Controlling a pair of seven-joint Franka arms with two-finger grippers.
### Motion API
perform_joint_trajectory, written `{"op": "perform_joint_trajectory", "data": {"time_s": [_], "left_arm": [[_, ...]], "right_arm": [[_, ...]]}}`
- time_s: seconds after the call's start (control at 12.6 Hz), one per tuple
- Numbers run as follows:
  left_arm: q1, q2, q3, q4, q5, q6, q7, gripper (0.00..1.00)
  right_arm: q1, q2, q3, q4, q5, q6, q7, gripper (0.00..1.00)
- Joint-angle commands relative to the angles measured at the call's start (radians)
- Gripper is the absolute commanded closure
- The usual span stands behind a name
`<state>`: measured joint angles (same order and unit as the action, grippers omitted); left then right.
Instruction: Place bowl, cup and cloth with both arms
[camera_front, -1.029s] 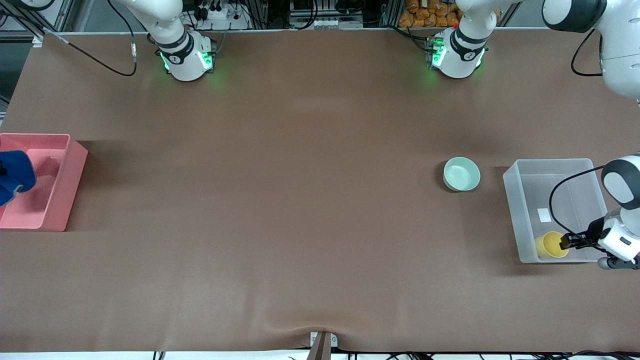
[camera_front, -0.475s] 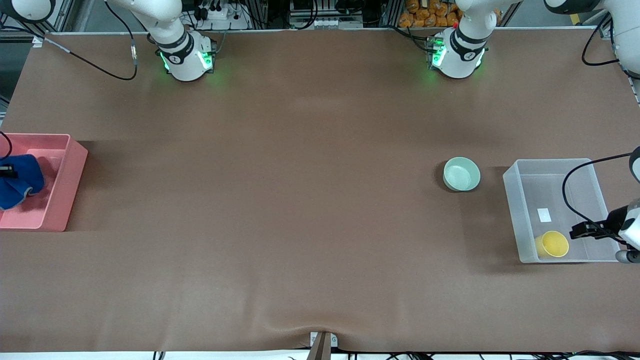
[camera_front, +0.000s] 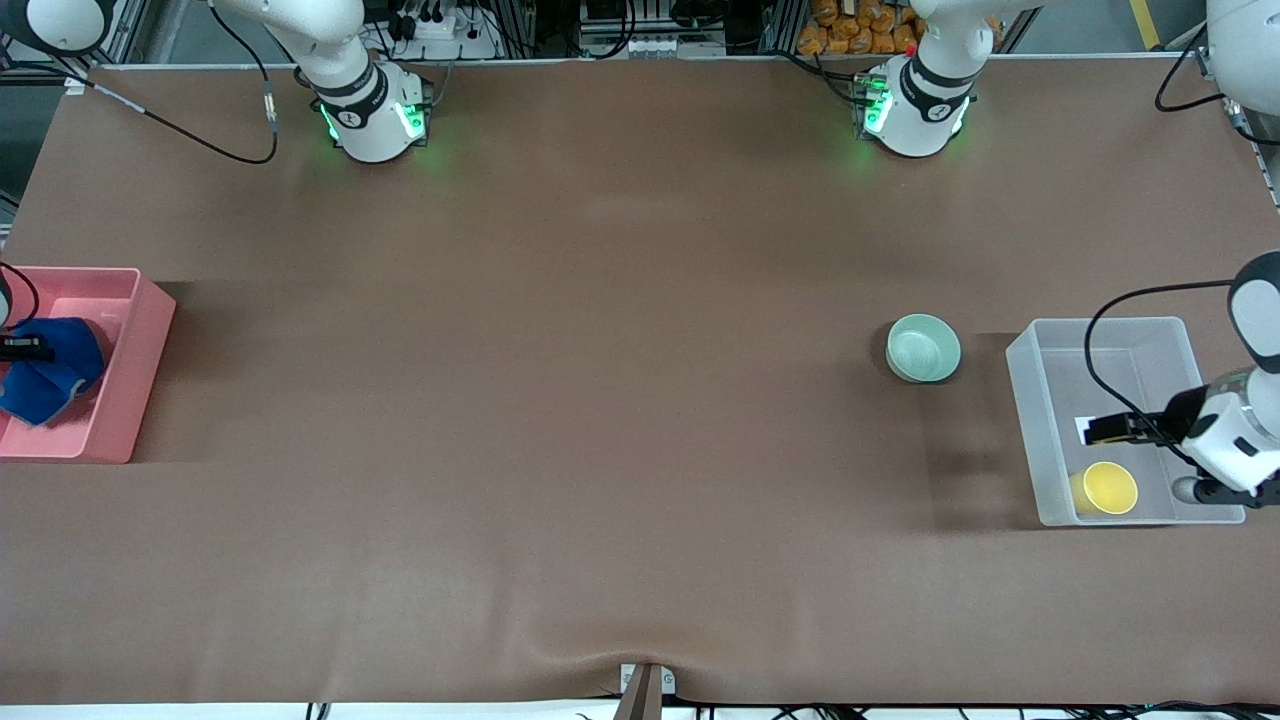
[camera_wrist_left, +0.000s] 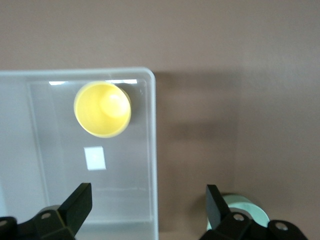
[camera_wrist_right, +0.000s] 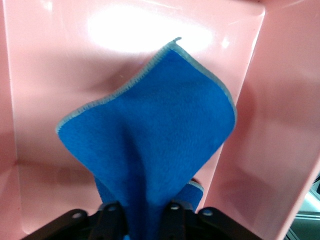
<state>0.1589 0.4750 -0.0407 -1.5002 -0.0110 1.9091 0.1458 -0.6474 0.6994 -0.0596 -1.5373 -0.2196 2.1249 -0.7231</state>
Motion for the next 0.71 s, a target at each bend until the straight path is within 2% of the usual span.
{"op": "perform_joint_trajectory", "data": {"time_s": [0.0, 0.16, 0.4, 0.63], "left_arm": [[-0.002, -0.155, -0.034, -0.284, 0.019, 0.161, -0.069, 0.0], [-0.002, -0.228, -0.065, -0.453, 0.02, 0.307, -0.115, 0.0], [-0.002, -0.266, -0.11, -0.541, 0.02, 0.337, -0.163, 0.0], [0.001, -0.28, -0.116, -0.659, 0.043, 0.465, -0.164, 0.01]], "right_arm": [[-0.014, 0.009, 0.017, 0.019, -0.003, -0.008, -0.01, 0.0], [-0.009, 0.003, 0.02, 0.019, -0.003, -0.016, -0.006, 0.0], [0.023, -0.024, 0.02, 0.025, -0.004, -0.033, -0.007, 0.0], [0.057, -0.093, 0.02, 0.025, -0.003, -0.083, 0.002, 0.0]]}}
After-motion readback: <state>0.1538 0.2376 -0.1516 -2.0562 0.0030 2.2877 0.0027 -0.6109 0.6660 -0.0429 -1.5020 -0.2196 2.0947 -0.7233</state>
